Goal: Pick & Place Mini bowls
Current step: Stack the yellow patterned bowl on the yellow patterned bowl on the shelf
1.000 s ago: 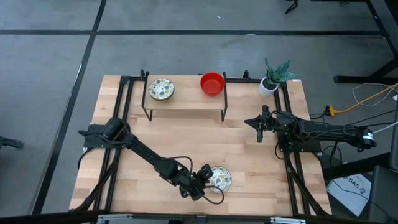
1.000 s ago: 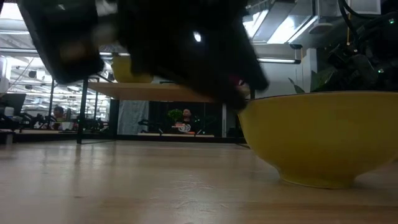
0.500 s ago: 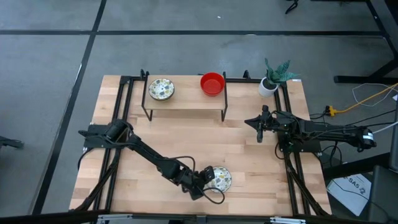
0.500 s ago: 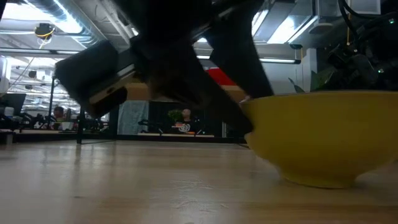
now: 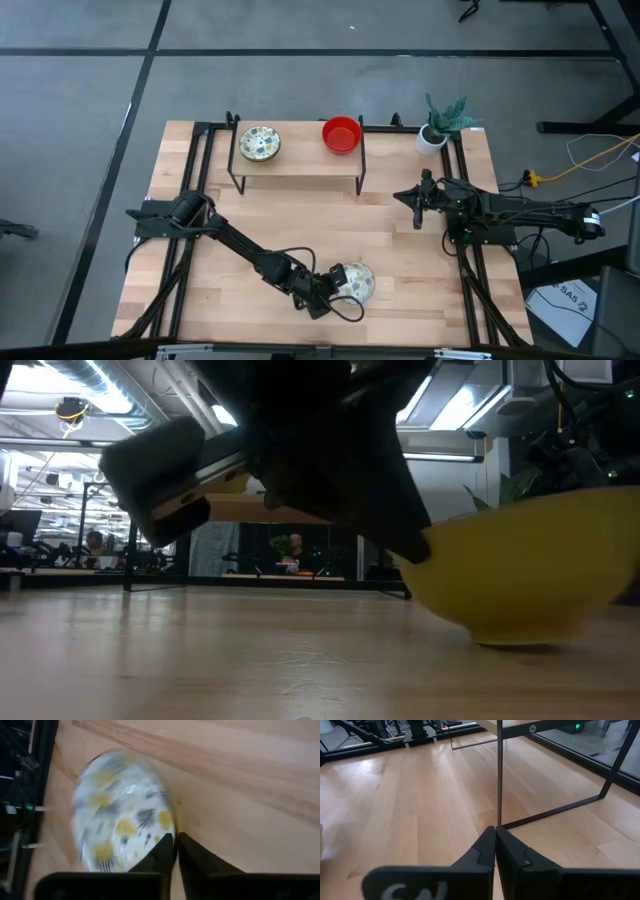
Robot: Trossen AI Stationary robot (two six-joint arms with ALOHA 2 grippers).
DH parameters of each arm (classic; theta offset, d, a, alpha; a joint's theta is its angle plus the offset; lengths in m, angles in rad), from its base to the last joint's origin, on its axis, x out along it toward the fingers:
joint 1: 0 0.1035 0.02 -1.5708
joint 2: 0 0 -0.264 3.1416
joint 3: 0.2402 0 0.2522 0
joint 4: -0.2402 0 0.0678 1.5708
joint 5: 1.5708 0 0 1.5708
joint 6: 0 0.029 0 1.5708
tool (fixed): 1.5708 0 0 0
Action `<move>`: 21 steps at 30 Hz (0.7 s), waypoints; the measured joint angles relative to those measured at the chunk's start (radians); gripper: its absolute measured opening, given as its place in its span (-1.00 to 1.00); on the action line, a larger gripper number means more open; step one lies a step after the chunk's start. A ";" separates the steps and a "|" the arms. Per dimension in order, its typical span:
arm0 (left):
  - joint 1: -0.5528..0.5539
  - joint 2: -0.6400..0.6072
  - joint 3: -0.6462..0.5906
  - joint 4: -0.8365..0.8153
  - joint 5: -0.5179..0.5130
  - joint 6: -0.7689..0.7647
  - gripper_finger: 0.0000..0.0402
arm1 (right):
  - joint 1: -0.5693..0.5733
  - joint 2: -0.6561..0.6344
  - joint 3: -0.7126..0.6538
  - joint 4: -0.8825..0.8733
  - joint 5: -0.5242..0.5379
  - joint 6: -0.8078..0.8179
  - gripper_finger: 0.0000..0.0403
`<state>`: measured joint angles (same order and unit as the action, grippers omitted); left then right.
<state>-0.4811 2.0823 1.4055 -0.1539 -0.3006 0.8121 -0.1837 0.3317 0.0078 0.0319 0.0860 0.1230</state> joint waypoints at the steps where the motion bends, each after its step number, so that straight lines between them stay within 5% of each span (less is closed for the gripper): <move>1: 0.002 0.000 0.000 0.000 0.010 -0.023 -0.94 | 0.000 0.000 0.000 0.000 0.000 0.000 -0.93; 21: -0.009 -0.009 0.000 -0.006 -0.055 -0.249 -0.98 | 0.000 0.000 0.000 0.000 0.000 0.000 -0.93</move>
<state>-0.4904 2.0735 1.4053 -0.1599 -0.3561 0.5632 -0.1841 0.3313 0.0078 0.0319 0.0861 0.1230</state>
